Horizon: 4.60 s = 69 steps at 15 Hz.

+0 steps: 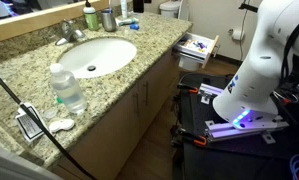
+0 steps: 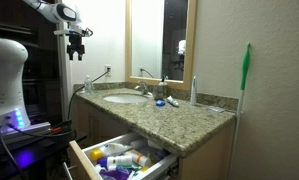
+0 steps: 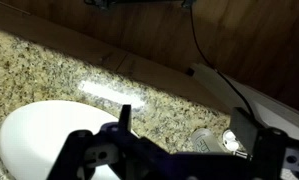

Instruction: Close the first top drawer

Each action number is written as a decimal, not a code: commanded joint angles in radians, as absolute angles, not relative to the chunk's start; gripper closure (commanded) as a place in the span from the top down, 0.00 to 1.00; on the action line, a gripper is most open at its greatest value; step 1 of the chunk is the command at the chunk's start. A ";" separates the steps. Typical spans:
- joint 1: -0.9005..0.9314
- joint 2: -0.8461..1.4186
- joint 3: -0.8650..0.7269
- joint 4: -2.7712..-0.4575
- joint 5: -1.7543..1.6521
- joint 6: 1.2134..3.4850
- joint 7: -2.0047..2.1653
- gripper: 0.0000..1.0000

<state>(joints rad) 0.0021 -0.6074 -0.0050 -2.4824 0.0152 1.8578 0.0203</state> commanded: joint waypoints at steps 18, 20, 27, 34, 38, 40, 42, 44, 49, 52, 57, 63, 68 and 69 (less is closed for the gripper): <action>-0.233 -0.421 -0.212 -2.344 -0.031 2.043 0.101 1.00; -0.303 -0.375 -0.276 -2.303 -0.059 2.042 0.104 1.00; -0.364 -0.383 -0.335 -2.231 -0.050 1.920 0.130 1.00; -0.479 -0.152 -0.457 -2.070 -0.150 1.881 0.208 1.00; -0.563 0.037 -0.593 -1.958 -0.135 1.820 0.132 1.00; -0.597 0.137 -0.650 -1.931 -0.128 1.827 0.105 1.00; -0.633 0.245 -0.684 -1.913 -0.132 1.850 0.101 1.00; -0.672 0.362 -0.700 -1.882 -0.144 1.866 0.128 1.00; -0.729 0.466 -0.680 -1.870 -0.160 1.897 0.194 1.00; -0.738 0.548 -0.672 -1.808 -0.163 1.890 0.224 1.00; -0.825 0.530 -0.649 -1.824 -0.094 1.936 0.113 1.00; -1.149 0.544 -0.562 -1.784 0.103 1.982 -0.217 1.00; -1.321 0.558 -0.446 -1.848 0.103 2.217 -0.288 1.00; -1.315 0.550 -0.452 -1.812 0.057 2.133 -0.239 1.00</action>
